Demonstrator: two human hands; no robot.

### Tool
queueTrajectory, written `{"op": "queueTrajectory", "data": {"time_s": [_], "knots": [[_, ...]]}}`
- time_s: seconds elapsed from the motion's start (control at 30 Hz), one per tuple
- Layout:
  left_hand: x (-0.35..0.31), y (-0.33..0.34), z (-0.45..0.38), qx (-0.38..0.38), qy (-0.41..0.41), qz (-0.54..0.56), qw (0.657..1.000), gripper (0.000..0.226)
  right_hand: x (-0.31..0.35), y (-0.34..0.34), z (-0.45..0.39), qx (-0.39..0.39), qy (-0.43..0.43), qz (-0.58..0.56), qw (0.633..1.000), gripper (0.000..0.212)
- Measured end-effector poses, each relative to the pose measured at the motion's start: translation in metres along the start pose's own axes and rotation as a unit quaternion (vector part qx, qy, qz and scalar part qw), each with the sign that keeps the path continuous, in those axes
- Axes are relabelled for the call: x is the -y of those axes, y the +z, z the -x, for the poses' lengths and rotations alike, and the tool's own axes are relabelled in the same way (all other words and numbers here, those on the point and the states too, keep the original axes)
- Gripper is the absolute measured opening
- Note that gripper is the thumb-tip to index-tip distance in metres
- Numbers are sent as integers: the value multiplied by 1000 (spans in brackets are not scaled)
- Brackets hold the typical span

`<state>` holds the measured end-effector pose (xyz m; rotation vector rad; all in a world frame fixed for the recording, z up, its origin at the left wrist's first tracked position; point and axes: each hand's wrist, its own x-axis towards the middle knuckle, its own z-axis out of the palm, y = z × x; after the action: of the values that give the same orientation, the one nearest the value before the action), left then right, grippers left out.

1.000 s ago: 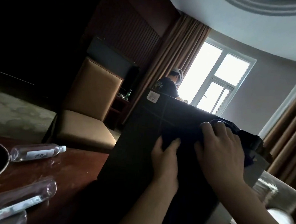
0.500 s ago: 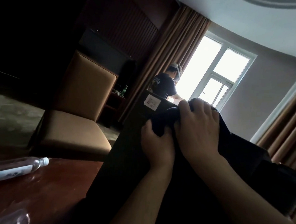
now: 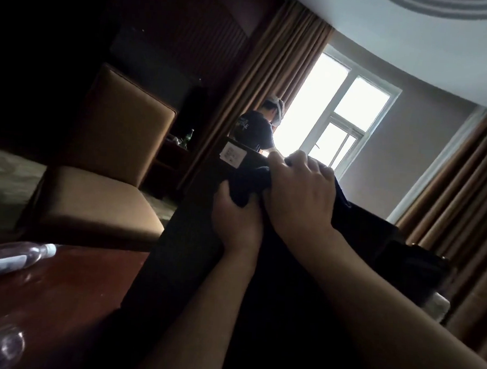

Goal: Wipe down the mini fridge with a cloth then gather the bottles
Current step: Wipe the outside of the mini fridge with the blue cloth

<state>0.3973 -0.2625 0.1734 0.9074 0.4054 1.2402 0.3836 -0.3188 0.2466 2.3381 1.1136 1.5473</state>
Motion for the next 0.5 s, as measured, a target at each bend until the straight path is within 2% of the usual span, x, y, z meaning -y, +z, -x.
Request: {"op": "queueTrajectory", "data": {"time_s": [0.1, 0.2, 0.3, 0.4, 0.5], "knots": [[0, -16, 34, 31, -24, 31, 999, 32, -5, -16, 31, 21, 12, 13, 1000, 46], [-3, -33, 71, 73, -68, 43, 994, 39, -9, -30, 68, 45, 26, 37, 998, 46], [3, -51, 101, 120, -119, 17, 986, 44, -13, -48, 99, 73, 35, 61, 995, 47], [11, -76, 126, 176, -162, -20, 971, 32, -15, -64, 126, 106, 36, 82, 990, 44], [9, -87, 146, 176, -165, -45, 969, 58, -18, -74, 141, 125, 33, 89, 988, 44]]}}
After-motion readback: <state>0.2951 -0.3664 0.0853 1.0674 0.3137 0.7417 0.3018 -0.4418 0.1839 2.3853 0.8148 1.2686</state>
